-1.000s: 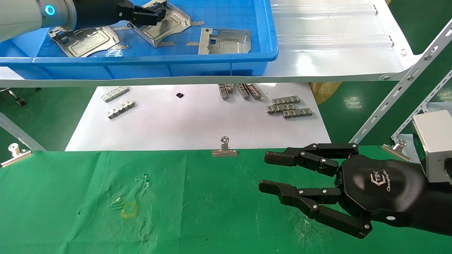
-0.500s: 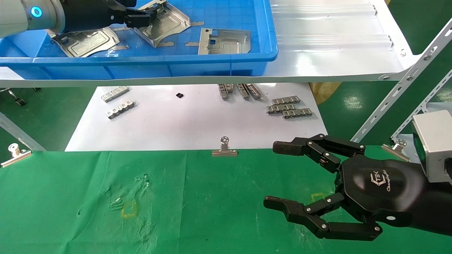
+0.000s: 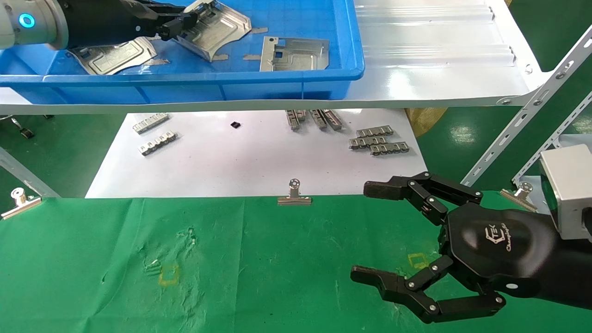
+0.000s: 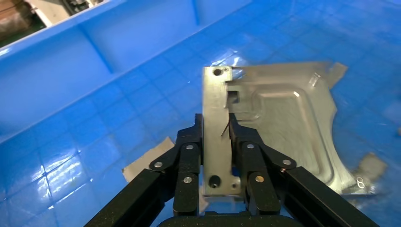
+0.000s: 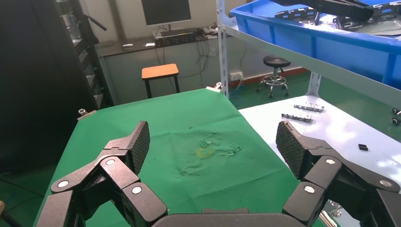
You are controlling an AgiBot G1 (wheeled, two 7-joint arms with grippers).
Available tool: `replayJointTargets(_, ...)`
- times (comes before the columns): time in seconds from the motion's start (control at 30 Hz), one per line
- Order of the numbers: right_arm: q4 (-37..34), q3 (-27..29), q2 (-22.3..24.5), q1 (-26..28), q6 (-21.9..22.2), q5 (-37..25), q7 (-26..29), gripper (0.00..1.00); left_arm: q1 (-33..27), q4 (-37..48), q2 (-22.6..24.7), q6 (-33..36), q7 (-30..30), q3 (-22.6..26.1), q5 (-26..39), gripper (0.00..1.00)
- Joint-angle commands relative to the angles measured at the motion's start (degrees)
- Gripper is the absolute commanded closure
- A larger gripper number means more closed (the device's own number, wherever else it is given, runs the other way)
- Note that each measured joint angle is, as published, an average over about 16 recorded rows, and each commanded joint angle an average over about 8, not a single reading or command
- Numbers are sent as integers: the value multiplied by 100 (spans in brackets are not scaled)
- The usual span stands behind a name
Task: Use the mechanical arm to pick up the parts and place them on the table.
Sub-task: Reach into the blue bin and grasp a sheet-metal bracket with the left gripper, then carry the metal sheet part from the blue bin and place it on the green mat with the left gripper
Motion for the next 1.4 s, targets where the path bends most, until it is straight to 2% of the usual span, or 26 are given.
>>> replayJointTargets(0.03,0,0,0,0,0,0,0,0,-14,-22,-41,95,29,-23,-33,100)
replayJointTargets(0.23,0,0,0,0,0,0,0,0,-107,-239,-346,1009,315,-249,-376,100)
replayJointTargets(0.5,0,0,0,0,0,0,0,0,-66,-535,-821,2927,893,-459,-769,100)
replayJointTargets(0.63,0,0,0,0,0,0,0,0,89,-759,-1057,3599,1197,-462,-905,100)
replayJointTargets(0.8,0,0,0,0,0,0,0,0,606,-1489,-1455,3760,1566,-346,-1276,100)
replayJointTargets(1.0,0,0,0,0,0,0,0,0,1605,-2900,-2307,3766,1691,-104,-2437,100)
replayJointTargets(1.1,0,0,0,0,0,0,0,0,2093,-3465,-2741,3720,1891,168,-2756,100)
replayJointTargets(1.23,0,0,0,0,0,0,0,0,2544,-3654,-3063,3610,2645,623,-2473,100)
replayJointTargets(1.4,0,0,0,0,0,0,0,0,2823,-3102,-3048,3406,3837,1008,-1824,100)
